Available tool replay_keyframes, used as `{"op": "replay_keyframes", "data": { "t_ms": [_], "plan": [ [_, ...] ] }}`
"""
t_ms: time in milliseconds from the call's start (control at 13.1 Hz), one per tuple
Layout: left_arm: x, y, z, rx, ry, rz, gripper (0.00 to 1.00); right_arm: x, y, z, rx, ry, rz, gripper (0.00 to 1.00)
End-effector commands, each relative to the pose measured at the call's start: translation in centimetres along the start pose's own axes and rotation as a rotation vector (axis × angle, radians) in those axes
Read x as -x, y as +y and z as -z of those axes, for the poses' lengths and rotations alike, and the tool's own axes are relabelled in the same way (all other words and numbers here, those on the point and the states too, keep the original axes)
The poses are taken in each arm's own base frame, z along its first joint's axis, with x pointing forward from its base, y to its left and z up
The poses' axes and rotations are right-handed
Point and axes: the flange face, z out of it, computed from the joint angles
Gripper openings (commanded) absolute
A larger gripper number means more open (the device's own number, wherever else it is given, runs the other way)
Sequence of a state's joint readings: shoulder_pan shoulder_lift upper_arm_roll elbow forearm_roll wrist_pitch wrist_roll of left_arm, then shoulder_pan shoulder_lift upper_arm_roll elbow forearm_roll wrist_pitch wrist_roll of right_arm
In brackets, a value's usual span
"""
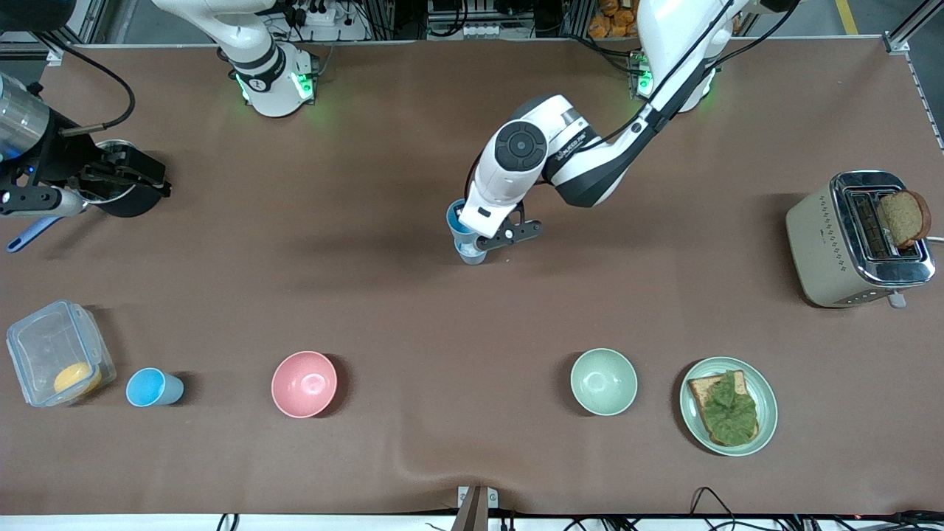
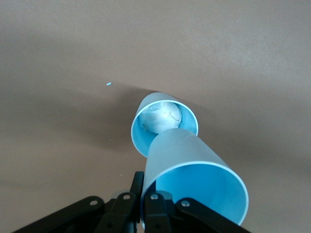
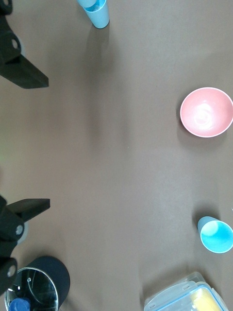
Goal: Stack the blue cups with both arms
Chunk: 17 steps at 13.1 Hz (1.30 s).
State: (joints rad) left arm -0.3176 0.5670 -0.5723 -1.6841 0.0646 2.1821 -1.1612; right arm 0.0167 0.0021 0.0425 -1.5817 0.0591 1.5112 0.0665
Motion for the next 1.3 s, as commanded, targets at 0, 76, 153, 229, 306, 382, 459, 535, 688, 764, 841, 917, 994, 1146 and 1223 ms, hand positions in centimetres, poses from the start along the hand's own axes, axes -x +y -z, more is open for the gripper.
{"op": "replay_keyframes", "data": {
  "t_ms": [0, 76, 153, 229, 306, 382, 459, 535, 688, 764, 841, 917, 994, 1146, 1223],
  "plan": [
    [-0.4, 0.1, -0.4, 0.002, 0.019, 0.013, 0.00, -0.1, 0.5, -0.2, 0.020, 0.006, 0.010, 1.00],
    [-0.8, 0.0, -0.2, -0.004, 0.038, 0.004, 0.00, -0.4, 0.5, -0.4, 0.029, 0.011, 0.010, 1.00],
    [-1.1, -0.2, -0.3, -0.006, 0.041, 0.004, 0.00, -0.5, 0.5, -0.4, 0.039, 0.018, 0.013, 1.00],
    [-1.4, -0.4, -0.5, -0.009, 0.039, 0.008, 0.00, -0.6, 0.9, -0.3, 0.048, 0.022, 0.008, 1.00],
    [-1.4, -0.4, -1.1, -0.017, 0.037, 0.004, 0.00, -0.6, 0.9, -0.4, 0.050, 0.019, 0.006, 1.00],
    [-1.4, -0.4, -1.8, -0.026, 0.033, 0.001, 0.00, -0.6, 1.0, -0.5, 0.049, 0.014, 0.006, 1.00],
    [-1.5, -0.4, -2.1, -0.027, 0.030, 0.001, 0.00, -0.7, 0.8, -0.6, 0.050, 0.011, 0.003, 1.00],
    [-1.6, -0.3, -2.2, -0.016, 0.041, -0.005, 0.00, -0.7, 0.7, -0.7, 0.050, 0.008, 0.000, 1.00],
    [-2.5, -0.6, -3.1, -0.012, 0.032, 0.009, 0.00, -0.2, 0.8, 0.3, 0.050, 0.015, -0.003, 1.00],
    [-2.7, -0.7, -3.4, -0.013, 0.027, 0.016, 0.23, -0.4, 0.8, 0.5, 0.049, 0.019, -0.006, 1.00],
    [-3.2, -0.9, -3.5, -0.014, 0.028, 0.006, 0.85, -0.5, 0.8, 0.3, 0.049, 0.018, -0.006, 1.00],
    [-2.7, -0.6, -3.7, -0.022, 0.040, -0.012, 1.00, -0.7, 0.6, 0.0, 0.051, 0.015, -0.003, 1.00],
    [-2.7, -0.2, -2.5, -0.006, 0.054, 0.000, 1.00, -1.2, 0.3, -0.8, 0.051, 0.002, 0.004, 1.00],
    [-5.9, -1.7, 4.5, 0.025, 0.124, 0.044, 1.00, -2.2, -0.1, -2.6, 0.050, -0.027, 0.023, 1.00],
    [-6.8, -2.8, 8.5, 0.030, 0.163, 0.064, 1.00, -2.2, 0.0, -2.6, 0.048, -0.029, 0.020, 1.00]
  ]
}}
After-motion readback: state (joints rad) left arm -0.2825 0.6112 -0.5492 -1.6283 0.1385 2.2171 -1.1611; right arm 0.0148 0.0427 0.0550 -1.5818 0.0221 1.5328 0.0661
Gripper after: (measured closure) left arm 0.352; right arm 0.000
